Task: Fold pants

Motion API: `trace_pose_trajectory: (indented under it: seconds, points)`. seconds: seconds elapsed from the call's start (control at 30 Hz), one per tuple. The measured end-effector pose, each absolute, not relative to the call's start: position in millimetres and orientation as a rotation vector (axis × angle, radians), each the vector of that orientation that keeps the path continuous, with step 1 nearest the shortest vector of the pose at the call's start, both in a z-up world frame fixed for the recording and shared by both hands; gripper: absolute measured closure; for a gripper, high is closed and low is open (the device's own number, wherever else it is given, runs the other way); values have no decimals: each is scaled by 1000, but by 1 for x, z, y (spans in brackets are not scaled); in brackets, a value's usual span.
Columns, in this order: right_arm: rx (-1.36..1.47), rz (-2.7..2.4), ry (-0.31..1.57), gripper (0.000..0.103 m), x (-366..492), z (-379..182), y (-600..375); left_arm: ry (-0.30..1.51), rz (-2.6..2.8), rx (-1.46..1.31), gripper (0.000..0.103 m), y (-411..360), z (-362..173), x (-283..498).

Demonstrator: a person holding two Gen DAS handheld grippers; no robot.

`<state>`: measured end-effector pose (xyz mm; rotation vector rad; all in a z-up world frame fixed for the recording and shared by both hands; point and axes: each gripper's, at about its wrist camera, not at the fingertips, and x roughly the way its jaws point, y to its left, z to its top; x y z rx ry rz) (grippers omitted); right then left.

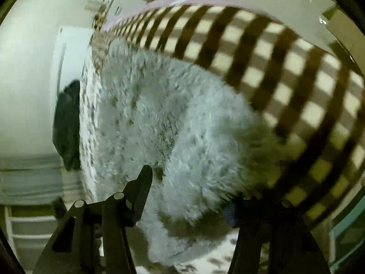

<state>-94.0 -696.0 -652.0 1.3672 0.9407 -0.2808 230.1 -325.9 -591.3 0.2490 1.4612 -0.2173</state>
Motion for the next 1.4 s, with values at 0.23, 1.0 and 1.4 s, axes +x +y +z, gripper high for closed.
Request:
trace_pose_trajectory:
  seconds: [0.23,1.0,1.4]
  points:
    - [1501,-223,711,45,-95,-661,-690,1493,-236,221,7,-317,-612,236]
    - [741,-235,934,83,20,-456,-482,1372,-149,139,2,-171,-526,267]
    - [253,22,1225,83,82,-503,-216,1346,60,41,1,15,-522,272]
